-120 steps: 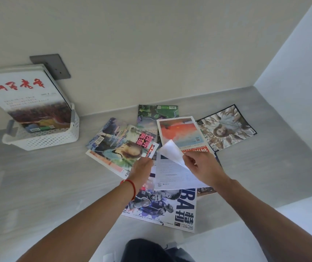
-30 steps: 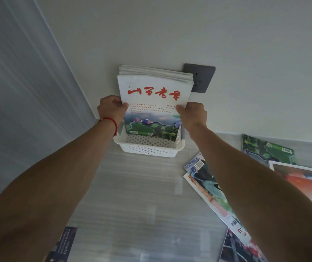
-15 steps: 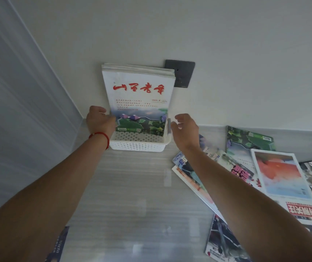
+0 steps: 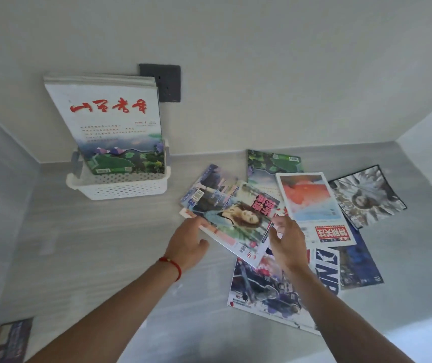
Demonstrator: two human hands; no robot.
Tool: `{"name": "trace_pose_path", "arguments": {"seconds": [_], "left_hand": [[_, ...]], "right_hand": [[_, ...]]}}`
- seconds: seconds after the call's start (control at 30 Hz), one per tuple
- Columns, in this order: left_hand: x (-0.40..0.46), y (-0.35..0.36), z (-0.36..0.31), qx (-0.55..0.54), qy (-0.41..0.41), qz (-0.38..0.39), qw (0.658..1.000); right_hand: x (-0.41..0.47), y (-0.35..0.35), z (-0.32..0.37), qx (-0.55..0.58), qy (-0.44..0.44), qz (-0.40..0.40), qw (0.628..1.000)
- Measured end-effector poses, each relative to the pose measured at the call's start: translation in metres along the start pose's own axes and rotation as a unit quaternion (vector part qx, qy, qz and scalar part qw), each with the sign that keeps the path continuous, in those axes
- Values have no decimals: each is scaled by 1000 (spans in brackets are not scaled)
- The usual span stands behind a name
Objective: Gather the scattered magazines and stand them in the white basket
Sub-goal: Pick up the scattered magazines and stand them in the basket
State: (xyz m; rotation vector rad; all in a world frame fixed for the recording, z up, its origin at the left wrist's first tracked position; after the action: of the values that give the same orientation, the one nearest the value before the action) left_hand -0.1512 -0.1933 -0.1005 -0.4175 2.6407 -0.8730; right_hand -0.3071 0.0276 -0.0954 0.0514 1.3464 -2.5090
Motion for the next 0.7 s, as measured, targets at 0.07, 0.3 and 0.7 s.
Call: {"name": "trace_pose_path", "arguments": {"seconds": [0.07, 0.3, 0.7], "left_hand": [[-1, 30, -13, 31, 22, 41, 998], [15, 110, -57, 172, 68, 157, 970], [28, 157, -58, 310, -1, 201, 929]], "right_hand": [[12, -14, -28, -69, 1, -5, 998], [31, -7, -100, -267, -64, 172, 946], [85, -60, -103, -303, -95, 37, 948]]}}
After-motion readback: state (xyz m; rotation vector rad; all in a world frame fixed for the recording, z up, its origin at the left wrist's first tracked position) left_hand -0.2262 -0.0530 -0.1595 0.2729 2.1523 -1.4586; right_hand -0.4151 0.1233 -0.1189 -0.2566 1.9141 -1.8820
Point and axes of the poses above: each hand's wrist, its own x-axis towards the middle knuckle, its own y-axis out of the palm, z = x × y, the point moved 9 cm from there along x, towards the middle knuckle, and after that the axes turned 7 degrees about y, right-handed, at the moved point
